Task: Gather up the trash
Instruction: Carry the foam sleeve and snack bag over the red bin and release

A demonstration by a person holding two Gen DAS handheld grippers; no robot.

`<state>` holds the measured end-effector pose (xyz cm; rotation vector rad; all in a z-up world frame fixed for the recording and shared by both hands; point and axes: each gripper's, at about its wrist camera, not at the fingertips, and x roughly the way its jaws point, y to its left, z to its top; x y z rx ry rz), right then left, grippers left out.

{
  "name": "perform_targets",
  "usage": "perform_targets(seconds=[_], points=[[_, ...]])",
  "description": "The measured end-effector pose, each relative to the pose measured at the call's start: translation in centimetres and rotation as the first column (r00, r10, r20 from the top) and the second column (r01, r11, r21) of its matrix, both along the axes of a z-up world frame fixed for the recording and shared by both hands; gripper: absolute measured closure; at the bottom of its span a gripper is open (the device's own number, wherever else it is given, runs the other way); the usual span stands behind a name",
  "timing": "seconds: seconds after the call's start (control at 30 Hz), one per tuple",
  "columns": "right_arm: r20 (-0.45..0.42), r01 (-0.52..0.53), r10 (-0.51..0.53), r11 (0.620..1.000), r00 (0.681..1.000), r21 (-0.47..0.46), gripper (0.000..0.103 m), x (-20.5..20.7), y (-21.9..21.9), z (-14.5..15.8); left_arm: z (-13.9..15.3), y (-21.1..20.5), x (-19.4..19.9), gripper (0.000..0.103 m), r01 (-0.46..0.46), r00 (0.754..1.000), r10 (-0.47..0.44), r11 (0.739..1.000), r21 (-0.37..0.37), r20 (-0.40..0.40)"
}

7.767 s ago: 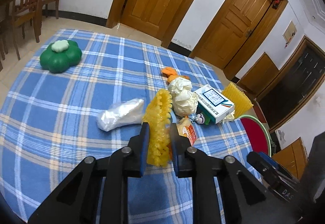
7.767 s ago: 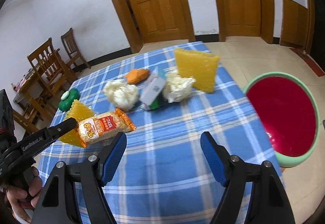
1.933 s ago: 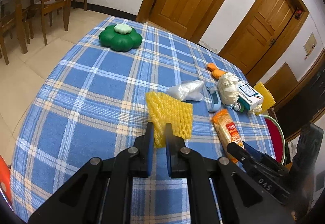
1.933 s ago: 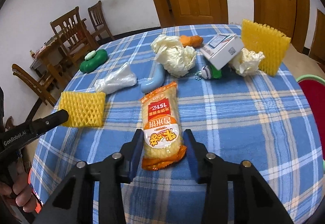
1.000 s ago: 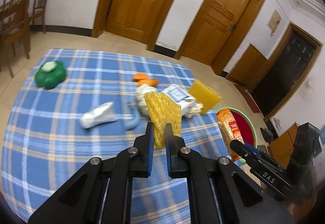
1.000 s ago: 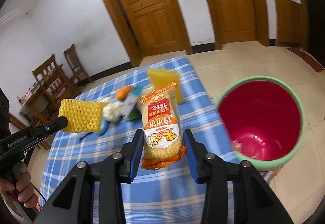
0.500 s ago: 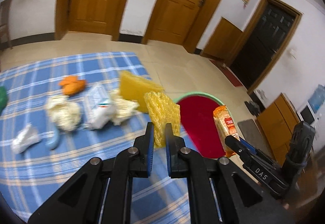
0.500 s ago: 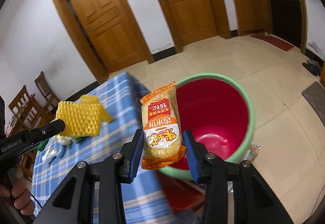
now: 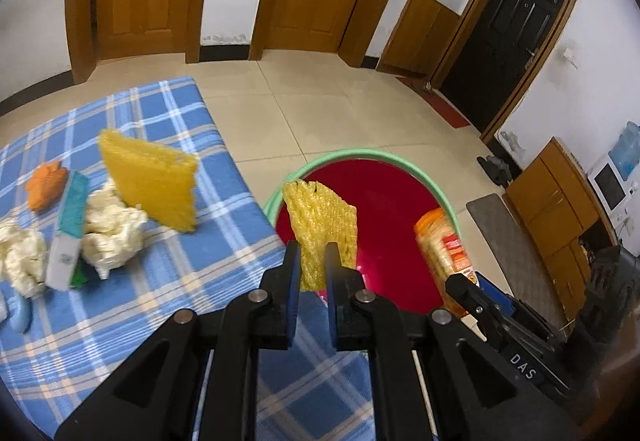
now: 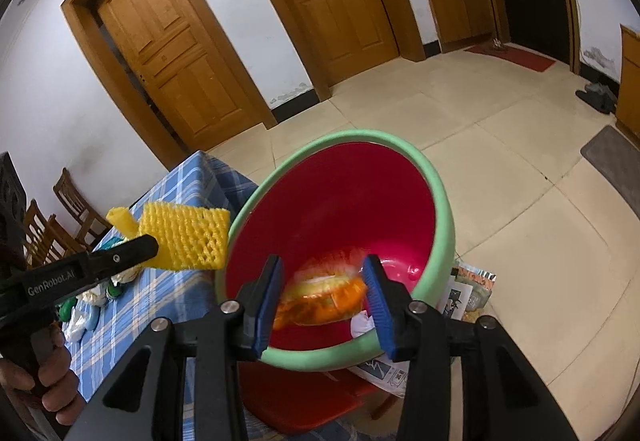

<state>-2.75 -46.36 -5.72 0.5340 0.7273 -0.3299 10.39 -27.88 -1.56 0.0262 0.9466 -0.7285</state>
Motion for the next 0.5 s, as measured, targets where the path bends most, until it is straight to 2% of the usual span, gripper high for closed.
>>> perform_targets(seconds=[0.1, 0.17, 0.23, 0.5], points=[[0.002, 0.01, -0.01, 1.0, 1.0, 0.008, 0.057, -0.3, -0.6, -0.2, -0.6, -0.9, 0.0, 0.087, 0.007, 1.0, -0.007, 1.0, 0.011, -0.02], [0.007, 0.017, -0.017, 1.0, 1.0, 0.01, 0.057, -0.5, -0.8, -0.1, -0.9, -1.1, 0.1, 0.075, 0.007, 1.0, -0.007, 1.0, 0.013, -0.026], [0.016, 0.025, -0.025, 1.0, 1.0, 0.01, 0.057, -0.7, -1.1, 0.0, -1.2, -1.5, 0.1, 0.07, 0.007, 1.0, -0.006, 1.0, 0.02, -0.031], [0.037, 0.027, -0.027, 1.0, 0.999, 0.004, 0.052, -0.9, -0.5, 0.9, -1.5, -1.6, -0.4, 0.07, 0.017, 0.999, -0.016, 0.999, 0.037, -0.035]])
